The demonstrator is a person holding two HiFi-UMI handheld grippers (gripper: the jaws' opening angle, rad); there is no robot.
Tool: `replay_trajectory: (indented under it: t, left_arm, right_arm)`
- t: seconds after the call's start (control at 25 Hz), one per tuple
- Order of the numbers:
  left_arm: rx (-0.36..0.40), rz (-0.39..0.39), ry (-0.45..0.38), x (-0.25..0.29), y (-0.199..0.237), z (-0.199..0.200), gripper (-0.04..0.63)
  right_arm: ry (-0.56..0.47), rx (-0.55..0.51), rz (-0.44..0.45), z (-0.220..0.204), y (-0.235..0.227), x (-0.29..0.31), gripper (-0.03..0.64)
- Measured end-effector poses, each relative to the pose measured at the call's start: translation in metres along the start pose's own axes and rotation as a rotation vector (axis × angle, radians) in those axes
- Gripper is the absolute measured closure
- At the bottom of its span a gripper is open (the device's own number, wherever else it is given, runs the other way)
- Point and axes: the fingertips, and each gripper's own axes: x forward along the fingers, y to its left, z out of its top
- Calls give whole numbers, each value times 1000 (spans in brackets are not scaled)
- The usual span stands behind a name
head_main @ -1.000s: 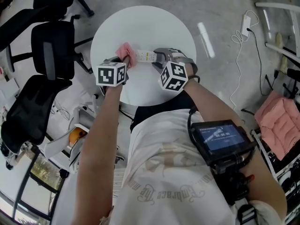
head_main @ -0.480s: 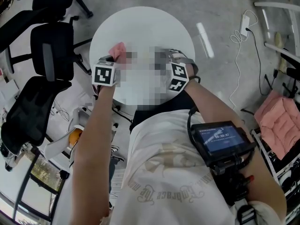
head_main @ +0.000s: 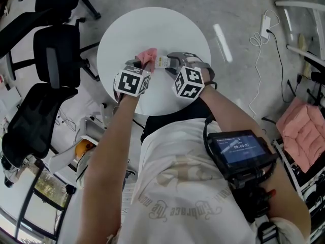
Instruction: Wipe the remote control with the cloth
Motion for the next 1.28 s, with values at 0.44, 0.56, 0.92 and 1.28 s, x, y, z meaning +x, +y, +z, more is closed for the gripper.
replay_trajectory:
  t: [0.44, 0.56, 0.92, 1.28]
  left_arm:
    - [31, -259, -46, 11, -73, 26, 575]
    - [-14, -282, -48, 15, -72, 24, 576]
    - [-97, -72, -70, 2, -2, 12, 577]
    - [-189, 82, -73, -19, 67, -23, 577]
  right_arm:
    - [-4, -2, 2, 2, -1, -1, 408]
    - [-3, -6, 4, 2, -1, -1, 408]
    - [-1, -11, 9, 1, 0, -2, 408]
    - [16, -18, 9, -6, -3, -4, 408]
